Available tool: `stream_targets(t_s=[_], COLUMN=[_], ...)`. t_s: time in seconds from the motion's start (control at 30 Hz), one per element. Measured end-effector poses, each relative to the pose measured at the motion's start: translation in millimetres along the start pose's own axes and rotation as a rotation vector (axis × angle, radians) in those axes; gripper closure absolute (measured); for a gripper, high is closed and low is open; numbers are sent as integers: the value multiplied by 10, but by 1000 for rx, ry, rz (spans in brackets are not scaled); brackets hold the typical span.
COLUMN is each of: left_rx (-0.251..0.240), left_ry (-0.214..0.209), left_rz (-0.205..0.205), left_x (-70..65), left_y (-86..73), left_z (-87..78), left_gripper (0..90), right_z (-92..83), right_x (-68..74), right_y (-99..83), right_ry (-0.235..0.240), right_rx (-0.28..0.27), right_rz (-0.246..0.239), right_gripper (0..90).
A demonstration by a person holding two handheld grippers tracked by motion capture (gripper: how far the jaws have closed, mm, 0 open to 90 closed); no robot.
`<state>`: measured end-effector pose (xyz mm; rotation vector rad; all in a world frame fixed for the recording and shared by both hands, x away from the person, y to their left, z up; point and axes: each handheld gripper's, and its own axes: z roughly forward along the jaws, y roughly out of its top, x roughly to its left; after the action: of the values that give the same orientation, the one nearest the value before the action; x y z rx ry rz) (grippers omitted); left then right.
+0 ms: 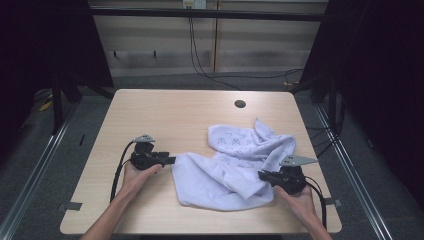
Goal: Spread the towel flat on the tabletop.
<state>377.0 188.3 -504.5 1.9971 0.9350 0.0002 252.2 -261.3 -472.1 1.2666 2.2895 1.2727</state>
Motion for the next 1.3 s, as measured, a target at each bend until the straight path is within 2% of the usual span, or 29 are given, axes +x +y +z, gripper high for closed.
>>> stream_targets(t_s=[0.07,0.13,0.2,0.27,0.37,0.43,0.5,0.57,0.63,0.8,0.9,1.0,1.07,1.17,1.2,1.23,1.3], left_rx=[24,28,35,43,85,83,81,49,-11,-140,-189,-232,-262,-310,-310,-341,-380], left_ry=[16,8,-7,-26,-65,-81,-96,-116,-125,-117,-110,-107,-93,-89,-89,-85,-88], left_rz=[21,15,28,48,69,78,79,65,51,44,40,57,75,107,107,136,151], left_x=[-18,-32,-55,-91,-140,-174,-194,-200,-206,-160,-153,-186,-218,-303,-303,-371,-430], left_y=[-10,3,7,5,33,39,46,74,129,278,368,504,639,840,840,979,1101], left_z=[69,88,115,150,209,211,189,135,33,-270,-384,-491,-593,-757,-757,-885,-1017], left_gripper=[532,541,566,660,825,882,887,889,889,890,890,890,890,890,890,890,890], right_z=[-17,-37,-57,-70,-75,-66,-58,-45,-49,-157,-238,-339,-443,-583,-583,-741,-835], right_x=[-11,-27,-42,-59,-71,-78,-89,-112,-144,-263,-340,-421,-494,-522,-522,-491,-456], right_y=[-9,-30,-61,-85,-86,-79,-72,-47,12,277,449,630,771,969,969,1159,1278], right_ry=[1,7,4,4,8,6,10,7,4,-7,-13,-27,-28,-45,-45,-43,-49], right_rx=[-1,-2,-1,5,4,5,7,6,-11,-122,-184,-243,-300,-333,-333,-381,-398], right_rz=[1,5,10,11,16,19,17,21,25,42,50,53,81,65,65,43,25], right_gripper=[878,878,878,878,878,878,878,878,879,880,880,880,881,881,881,881,881])
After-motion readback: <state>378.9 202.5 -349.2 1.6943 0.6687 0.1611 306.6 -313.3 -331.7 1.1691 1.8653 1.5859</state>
